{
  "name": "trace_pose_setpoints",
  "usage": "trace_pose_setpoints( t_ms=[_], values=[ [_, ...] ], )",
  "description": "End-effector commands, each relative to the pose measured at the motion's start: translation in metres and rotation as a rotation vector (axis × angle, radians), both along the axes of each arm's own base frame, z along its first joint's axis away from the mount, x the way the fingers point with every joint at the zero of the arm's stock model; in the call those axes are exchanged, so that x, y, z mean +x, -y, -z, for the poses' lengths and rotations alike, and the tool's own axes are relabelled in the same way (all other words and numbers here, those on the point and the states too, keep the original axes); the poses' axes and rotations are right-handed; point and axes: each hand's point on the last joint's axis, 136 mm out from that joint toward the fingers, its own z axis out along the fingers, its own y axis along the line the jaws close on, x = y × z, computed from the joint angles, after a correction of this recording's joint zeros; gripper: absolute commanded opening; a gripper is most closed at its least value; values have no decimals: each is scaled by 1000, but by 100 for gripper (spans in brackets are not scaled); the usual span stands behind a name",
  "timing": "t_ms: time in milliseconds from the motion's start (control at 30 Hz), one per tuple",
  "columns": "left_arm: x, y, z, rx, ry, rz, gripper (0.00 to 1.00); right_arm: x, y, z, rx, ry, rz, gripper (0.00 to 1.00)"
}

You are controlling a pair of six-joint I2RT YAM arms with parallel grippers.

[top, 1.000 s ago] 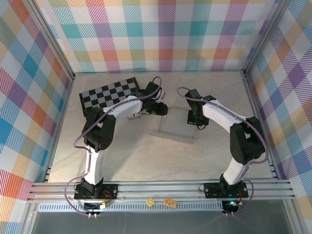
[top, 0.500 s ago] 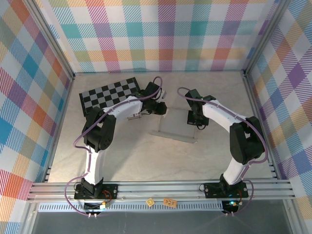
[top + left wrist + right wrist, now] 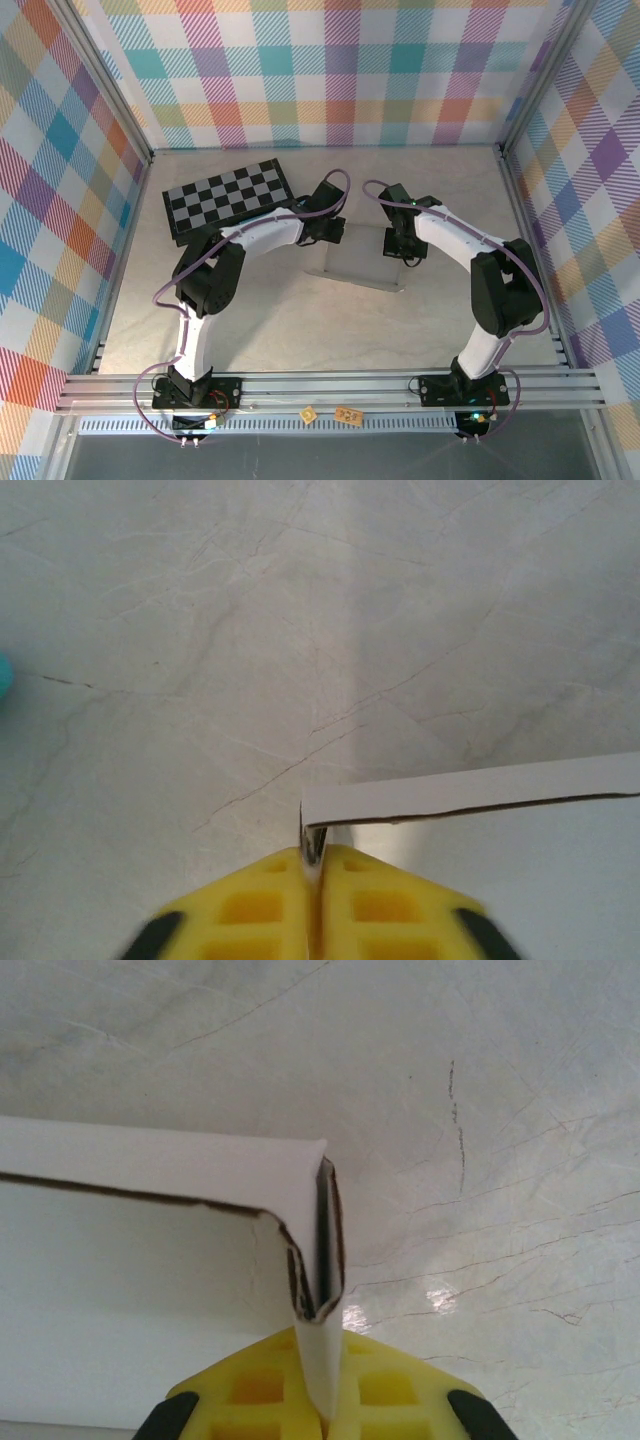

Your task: Fold the paper box

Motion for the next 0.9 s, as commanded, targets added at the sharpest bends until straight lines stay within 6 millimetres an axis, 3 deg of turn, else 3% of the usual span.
trace_pose_setpoints(
  t_ms=[0,200,600,867],
  values=[
    [-12,-9,-4,4,-10,-16,28,2,1,-4,0,18,1,0],
    [-13,-8,-15,-99,-46,-7,33,2,1,-3,1,17,2,0],
    [-8,-9,0,-86,-67,-19,0,0,1,-3,5,17,1,0],
    [-12,-22,1,20,-48,-80,1,-2,-1,-1,10,12,16,0]
  ],
)
